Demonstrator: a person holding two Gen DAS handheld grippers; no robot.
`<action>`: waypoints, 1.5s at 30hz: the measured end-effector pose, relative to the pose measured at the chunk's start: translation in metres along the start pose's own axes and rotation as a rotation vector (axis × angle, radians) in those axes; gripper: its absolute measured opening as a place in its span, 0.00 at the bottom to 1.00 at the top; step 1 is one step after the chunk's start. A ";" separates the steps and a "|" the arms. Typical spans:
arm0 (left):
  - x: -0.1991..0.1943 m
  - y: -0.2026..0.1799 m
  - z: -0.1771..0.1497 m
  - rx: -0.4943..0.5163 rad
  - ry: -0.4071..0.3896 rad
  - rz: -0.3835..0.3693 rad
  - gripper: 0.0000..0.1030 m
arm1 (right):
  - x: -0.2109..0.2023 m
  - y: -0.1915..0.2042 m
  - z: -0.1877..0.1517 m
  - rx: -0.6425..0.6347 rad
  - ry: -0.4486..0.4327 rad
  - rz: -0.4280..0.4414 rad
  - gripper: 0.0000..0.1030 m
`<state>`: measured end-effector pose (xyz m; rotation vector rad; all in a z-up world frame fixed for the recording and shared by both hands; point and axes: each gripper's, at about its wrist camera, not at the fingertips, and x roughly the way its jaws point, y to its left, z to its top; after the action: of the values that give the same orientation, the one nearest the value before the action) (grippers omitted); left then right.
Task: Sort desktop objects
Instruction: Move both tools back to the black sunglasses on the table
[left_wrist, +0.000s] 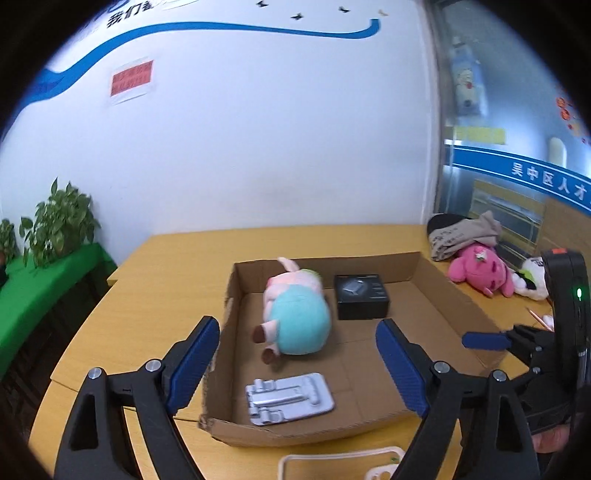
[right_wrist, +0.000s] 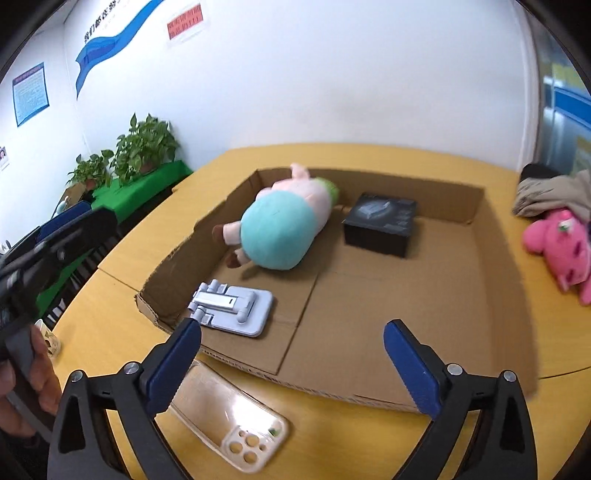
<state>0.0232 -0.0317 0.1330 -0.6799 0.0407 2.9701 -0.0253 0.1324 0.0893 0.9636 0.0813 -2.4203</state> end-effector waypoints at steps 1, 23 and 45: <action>-0.002 -0.006 -0.001 0.009 0.011 -0.006 0.84 | -0.008 -0.002 -0.001 0.008 -0.012 0.002 0.98; -0.030 -0.065 -0.018 -0.032 0.097 -0.073 0.83 | -0.098 -0.057 -0.039 0.097 -0.112 0.020 0.98; -0.018 -0.202 -0.167 0.209 0.560 -0.651 0.78 | -0.092 -0.128 -0.197 0.456 0.243 0.060 0.98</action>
<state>0.1314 0.1597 -0.0102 -1.1926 0.1364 2.0629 0.0895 0.3317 -0.0147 1.4341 -0.4239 -2.2990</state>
